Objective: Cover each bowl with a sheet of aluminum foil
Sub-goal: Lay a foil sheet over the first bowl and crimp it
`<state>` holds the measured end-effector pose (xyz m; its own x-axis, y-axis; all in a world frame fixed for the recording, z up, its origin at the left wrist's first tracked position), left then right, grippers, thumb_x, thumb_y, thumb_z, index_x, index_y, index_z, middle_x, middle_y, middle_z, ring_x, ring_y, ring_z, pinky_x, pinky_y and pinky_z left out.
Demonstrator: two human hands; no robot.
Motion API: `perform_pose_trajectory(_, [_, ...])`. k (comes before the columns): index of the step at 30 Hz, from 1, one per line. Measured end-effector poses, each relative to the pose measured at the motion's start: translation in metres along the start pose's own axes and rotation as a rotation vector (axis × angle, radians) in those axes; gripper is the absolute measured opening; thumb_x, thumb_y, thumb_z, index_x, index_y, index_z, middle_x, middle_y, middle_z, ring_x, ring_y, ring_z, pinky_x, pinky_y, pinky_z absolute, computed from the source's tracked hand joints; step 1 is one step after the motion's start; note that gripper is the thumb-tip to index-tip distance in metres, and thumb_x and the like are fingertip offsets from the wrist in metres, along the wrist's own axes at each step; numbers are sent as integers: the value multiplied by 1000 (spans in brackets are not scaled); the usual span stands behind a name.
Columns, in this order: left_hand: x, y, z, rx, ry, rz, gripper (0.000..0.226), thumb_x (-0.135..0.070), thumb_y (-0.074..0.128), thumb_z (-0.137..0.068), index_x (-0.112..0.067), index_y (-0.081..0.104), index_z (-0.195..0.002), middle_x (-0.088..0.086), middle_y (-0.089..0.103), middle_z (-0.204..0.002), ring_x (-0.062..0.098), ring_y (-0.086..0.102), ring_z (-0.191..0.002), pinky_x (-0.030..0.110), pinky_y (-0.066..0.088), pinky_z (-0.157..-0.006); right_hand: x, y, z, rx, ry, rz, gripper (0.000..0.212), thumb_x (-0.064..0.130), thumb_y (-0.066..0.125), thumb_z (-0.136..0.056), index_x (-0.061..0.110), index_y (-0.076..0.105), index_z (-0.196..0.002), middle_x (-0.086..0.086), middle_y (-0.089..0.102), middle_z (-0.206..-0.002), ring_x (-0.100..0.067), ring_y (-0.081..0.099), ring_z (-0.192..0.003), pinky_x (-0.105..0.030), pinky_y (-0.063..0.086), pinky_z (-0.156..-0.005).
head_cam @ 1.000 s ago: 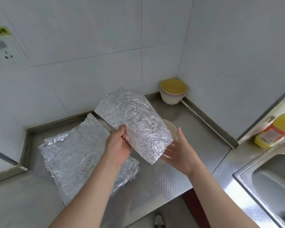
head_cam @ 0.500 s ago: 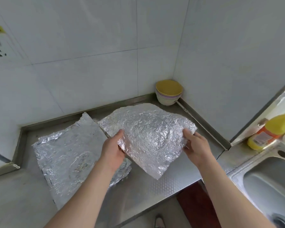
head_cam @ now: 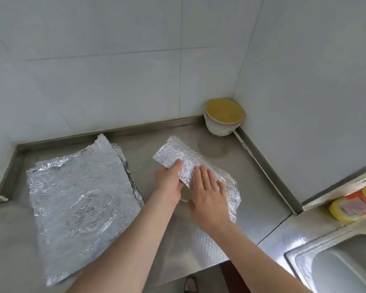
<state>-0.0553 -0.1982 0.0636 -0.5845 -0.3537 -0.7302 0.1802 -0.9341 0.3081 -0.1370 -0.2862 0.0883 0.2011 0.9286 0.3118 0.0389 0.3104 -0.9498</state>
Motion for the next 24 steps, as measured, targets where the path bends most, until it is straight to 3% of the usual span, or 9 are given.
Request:
perform_pose_trajectory(3, [-6,8,-2,90,-36,21,20,-12,55,-96,-3,59,-113,12,68,-103,24,66,-89,32,53,-69,-15,-2,-13,-82,-22,-44,55,19,21,-93,8,39,-144,-10,43,-148,-30,43,-136,-51,47,-98])
perform_pose_trajectory(6, [-17,7,-5,190,-33,13,17,-15,47,-100,-9,60,-109,11,72,-101,21,70,-90,35,56,-77,-28,-17,-22,-141,-55,-58,57,10,24,-85,9,45,-138,-6,48,-144,-28,49,-129,-43,51,-91])
perform_pose_trajectory(8, [-26,-6,-15,130,66,-41,20,-19,48,-100,-11,60,-113,9,70,-108,19,68,-95,36,55,-85,-41,-28,-30,-163,-3,-95,57,1,35,-81,14,43,-136,1,49,-141,-31,56,-114,-37,49,-79])
perform_pose_trajectory(9, [-31,-17,-22,51,157,-161,21,-21,51,-99,-13,62,-115,7,69,-112,16,65,-98,35,53,-89,-48,-34,-35,-155,50,-126,56,-1,39,-82,16,42,-136,1,51,-138,-35,59,-104,-38,48,-74])
perform_pose_trajectory(11, [-37,-36,-32,-74,371,-658,26,-20,56,-94,-17,64,-118,3,66,-121,15,61,-106,32,46,-96,-62,-44,-44,-141,146,-168,50,2,42,-89,15,40,-138,-8,59,-127,-40,59,-94,-39,44,-69])
perform_pose_trajectory(14, [-3,-39,-43,60,371,-1262,43,-17,58,-90,-18,54,-133,10,58,-131,25,55,-118,30,40,-99,-73,-65,-56,-179,186,-188,49,7,39,-95,12,38,-143,-13,55,-136,-39,57,-105,-38,42,-74])
perform_pose_trajectory(19, [20,-32,-39,115,401,-1580,49,-20,53,-90,-16,47,-139,10,61,-129,27,56,-118,32,43,-97,-50,-63,-63,-251,-99,-109,51,15,36,-89,11,43,-140,-9,49,-143,-28,44,-133,-45,45,-99])
perform_pose_trajectory(22, [24,-35,-27,203,421,-1705,39,-25,52,-87,-15,60,-124,10,67,-116,29,61,-110,36,49,-90,-33,-24,-47,-128,-152,-25,58,28,25,-88,18,42,-143,-6,47,-144,-25,42,-135,-44,41,-99])
perform_pose_trajectory(24, [24,-40,-17,246,447,-1752,26,-26,47,-84,-11,64,-97,12,68,-94,32,63,-97,39,52,-79,-26,-1,-34,-90,-143,7,57,29,26,-89,19,45,-141,-6,49,-142,-27,45,-132,-44,42,-96])
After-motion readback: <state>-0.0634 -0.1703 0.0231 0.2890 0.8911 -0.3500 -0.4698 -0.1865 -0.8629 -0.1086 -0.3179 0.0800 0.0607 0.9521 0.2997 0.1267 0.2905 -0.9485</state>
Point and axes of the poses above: each hand's wrist, its own z-axis away from the middle knuckle, its own y-axis out of the palm, x = y × z, the point moved 7 cm from there along -z, towards the middle knuckle
